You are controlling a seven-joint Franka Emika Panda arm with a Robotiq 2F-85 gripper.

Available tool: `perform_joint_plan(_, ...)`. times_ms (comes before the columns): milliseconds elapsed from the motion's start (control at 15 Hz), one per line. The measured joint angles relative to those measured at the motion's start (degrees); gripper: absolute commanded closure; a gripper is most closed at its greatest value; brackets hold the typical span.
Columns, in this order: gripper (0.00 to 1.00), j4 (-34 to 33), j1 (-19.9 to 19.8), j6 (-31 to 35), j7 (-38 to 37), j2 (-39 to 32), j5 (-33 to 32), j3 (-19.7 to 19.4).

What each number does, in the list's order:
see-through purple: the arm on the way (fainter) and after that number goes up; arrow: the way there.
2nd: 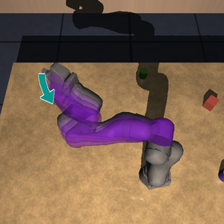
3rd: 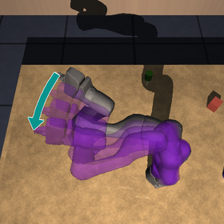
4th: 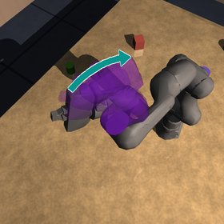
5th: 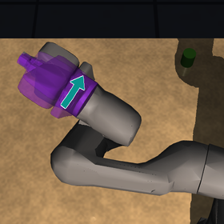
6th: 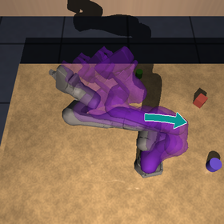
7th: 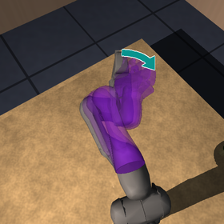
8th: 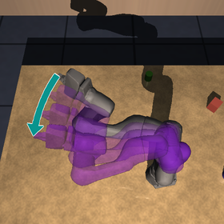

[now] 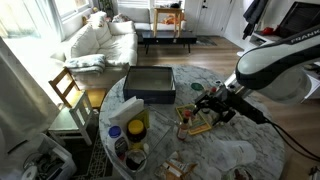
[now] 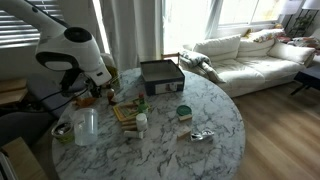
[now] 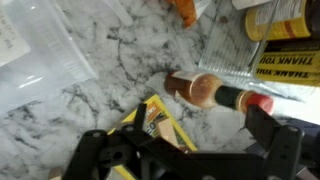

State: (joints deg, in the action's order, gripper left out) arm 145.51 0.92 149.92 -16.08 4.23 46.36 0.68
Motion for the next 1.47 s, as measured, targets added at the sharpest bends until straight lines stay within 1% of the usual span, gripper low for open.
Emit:
perform_joint_plan(333,0.00,4.73,-6.58,-3.29,-13.66,3.55,-12.49,-4.34)
perform_joint_plan(533,0.00,7.56,-10.21,-7.28,-18.16,6.12,-16.58,-6.84)
perform_joint_plan(667,0.00,9.40,-11.91,-10.24,-18.28,7.68,-16.74,-8.75)
perform_joint_plan(800,0.00,10.73,-12.75,-11.62,-18.00,8.96,-16.74,-9.90)
perform_joint_plan(1133,0.00,11.15,-12.83,-11.94,-18.35,9.62,-16.74,-9.99)
perform_joint_plan(1467,0.00,12.13,-14.15,-12.16,-23.85,6.96,-16.90,-10.06)
